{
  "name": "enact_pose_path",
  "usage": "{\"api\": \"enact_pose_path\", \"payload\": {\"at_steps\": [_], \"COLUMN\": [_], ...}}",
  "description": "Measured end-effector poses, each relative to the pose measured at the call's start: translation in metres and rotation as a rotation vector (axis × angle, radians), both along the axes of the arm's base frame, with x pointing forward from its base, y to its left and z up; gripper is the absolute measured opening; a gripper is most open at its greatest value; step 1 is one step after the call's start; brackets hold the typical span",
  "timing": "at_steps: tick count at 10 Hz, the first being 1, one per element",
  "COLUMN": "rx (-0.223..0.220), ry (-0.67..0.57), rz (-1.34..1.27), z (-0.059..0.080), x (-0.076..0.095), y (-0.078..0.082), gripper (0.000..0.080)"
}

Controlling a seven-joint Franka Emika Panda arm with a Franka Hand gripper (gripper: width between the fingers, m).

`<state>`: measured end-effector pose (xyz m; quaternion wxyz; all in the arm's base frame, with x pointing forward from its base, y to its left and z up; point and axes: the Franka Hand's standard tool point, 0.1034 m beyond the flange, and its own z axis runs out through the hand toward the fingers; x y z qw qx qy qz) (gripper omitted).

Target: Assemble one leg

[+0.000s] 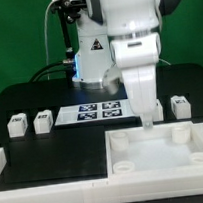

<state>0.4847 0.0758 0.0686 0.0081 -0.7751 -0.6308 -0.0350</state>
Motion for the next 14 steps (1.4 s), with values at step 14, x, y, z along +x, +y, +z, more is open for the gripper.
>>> {"api": "enact_pose_path", "payload": {"at_steps": [14], "rx": [0.025], "ry": [0.169], "rz": [-1.472], "z": [0.001], "x": [-0.058], "y": [0.085], "gripper": [0.0649]}}
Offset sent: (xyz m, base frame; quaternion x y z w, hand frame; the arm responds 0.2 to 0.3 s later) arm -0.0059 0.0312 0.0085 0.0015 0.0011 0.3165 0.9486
